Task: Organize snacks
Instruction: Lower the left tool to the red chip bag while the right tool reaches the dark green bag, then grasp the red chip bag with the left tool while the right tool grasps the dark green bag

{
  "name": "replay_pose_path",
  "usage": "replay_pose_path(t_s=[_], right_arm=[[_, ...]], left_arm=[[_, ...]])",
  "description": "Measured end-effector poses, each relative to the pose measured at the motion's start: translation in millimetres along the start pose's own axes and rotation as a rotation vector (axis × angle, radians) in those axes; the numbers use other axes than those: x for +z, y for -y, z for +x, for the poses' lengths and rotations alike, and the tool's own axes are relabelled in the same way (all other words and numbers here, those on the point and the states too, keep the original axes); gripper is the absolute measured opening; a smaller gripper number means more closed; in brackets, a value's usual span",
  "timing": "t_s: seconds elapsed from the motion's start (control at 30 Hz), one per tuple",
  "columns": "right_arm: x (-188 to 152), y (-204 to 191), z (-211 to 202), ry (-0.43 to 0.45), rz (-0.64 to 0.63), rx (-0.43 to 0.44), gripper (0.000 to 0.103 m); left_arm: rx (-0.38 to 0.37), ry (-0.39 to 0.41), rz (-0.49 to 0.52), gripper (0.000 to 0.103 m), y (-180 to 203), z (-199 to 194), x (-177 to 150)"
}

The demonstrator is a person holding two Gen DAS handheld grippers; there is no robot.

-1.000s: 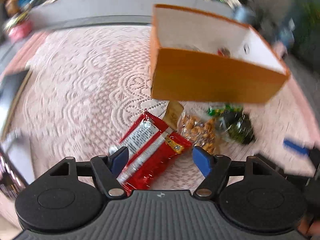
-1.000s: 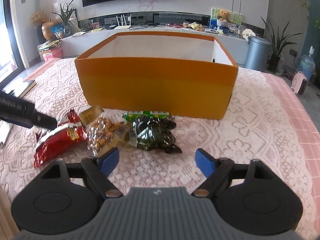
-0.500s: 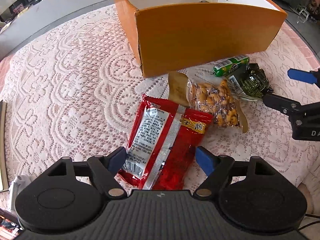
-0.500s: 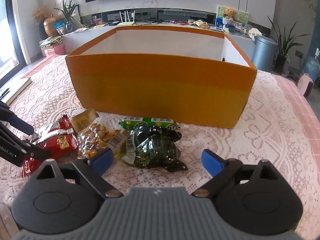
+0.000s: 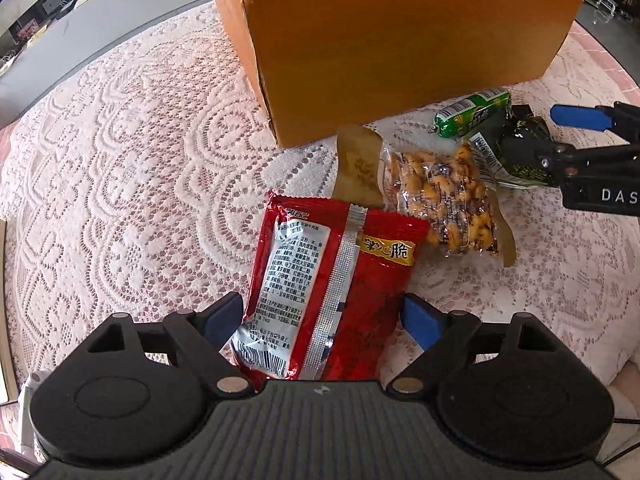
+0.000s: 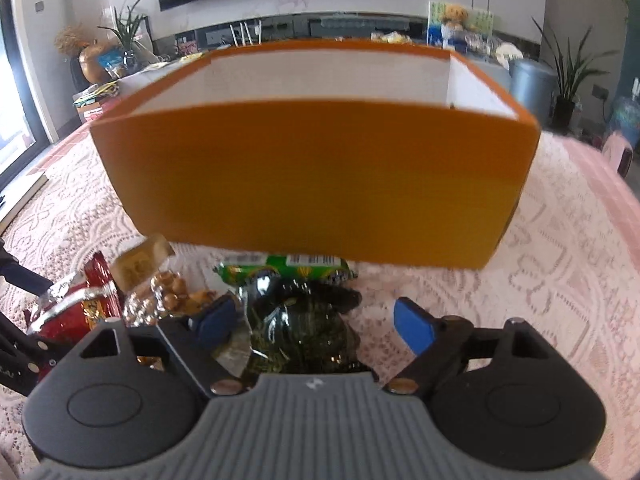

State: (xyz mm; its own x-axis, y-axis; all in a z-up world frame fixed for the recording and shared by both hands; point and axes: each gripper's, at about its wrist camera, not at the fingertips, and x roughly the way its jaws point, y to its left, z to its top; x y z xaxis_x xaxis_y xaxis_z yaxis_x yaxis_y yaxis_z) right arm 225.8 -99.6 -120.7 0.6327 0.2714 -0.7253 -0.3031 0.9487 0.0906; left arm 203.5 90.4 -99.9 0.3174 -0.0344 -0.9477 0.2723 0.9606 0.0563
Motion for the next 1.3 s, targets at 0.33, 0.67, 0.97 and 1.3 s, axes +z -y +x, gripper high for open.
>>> replay_pose_path(t_s=[0.33, 0.67, 0.97, 1.3], right_arm=[[-16, -9, 12, -0.017, -0.036, 0.000, 0.081], [-21, -11, 11, 0.010, -0.055, -0.012, 0.082], [-24, -10, 9, 0.016, -0.054, -0.009, 0.082], [-24, -11, 0, 0.030, -0.060, -0.015, 0.059]], left_arm=[[-0.019, -0.043, -0.080, 0.103, -11, 10, 2], [-0.015, -0.047, -0.110, 0.103, -13, 12, 2], [-0.001, -0.045, -0.136, 0.103, -10, 8, 0], [0.018, -0.013, -0.108, 0.103, 0, -1, 1]])
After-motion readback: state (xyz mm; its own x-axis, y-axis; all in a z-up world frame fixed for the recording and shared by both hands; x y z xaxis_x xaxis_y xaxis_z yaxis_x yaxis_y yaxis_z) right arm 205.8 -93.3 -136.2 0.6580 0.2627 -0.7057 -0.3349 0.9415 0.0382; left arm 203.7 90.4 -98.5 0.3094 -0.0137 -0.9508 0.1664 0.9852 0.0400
